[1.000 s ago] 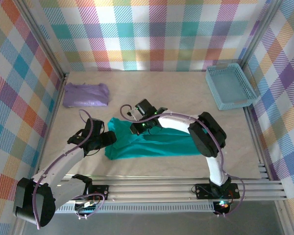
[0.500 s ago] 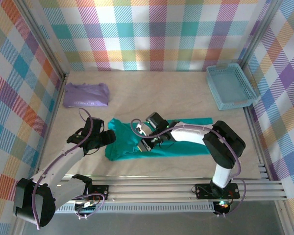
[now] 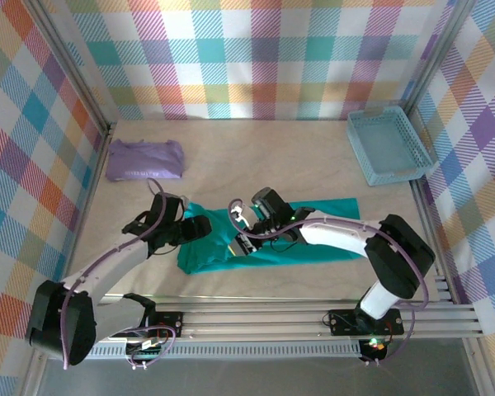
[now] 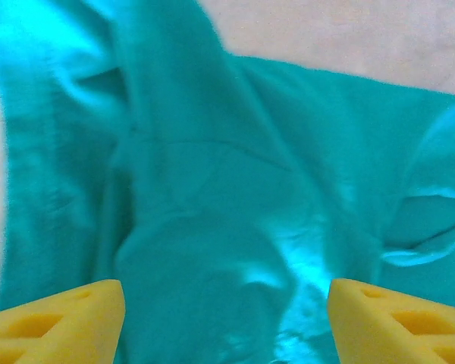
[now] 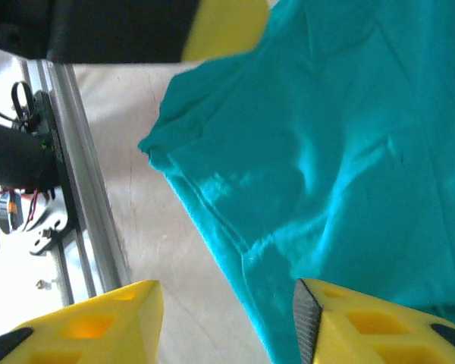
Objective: Fold the inside-out t-shirt
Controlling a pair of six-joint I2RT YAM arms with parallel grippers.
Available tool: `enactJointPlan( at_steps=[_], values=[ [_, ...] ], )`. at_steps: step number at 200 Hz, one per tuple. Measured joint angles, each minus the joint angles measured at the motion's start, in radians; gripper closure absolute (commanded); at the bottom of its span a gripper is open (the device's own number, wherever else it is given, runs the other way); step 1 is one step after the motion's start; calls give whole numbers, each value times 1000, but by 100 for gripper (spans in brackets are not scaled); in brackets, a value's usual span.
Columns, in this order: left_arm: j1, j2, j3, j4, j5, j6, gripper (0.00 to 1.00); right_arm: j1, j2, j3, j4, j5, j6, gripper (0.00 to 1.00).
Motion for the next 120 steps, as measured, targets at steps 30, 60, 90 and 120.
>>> enactJointPlan(
  at_steps=[30, 60, 90, 120],
  values=[
    [0, 140, 82, 114, 24, -19, 35, 0, 111, 40, 87, 13, 77, 66],
    [21, 311, 175, 207, -13, -35, 37, -12, 210, 62, 132, 43, 146, 67],
    [87, 497, 226, 248, -59, -36, 38, -36, 249, 51, 137, 67, 197, 65],
    [121, 533, 247, 265, -89, -27, 36, -45, 246, 42, 137, 80, 220, 59]
  ],
)
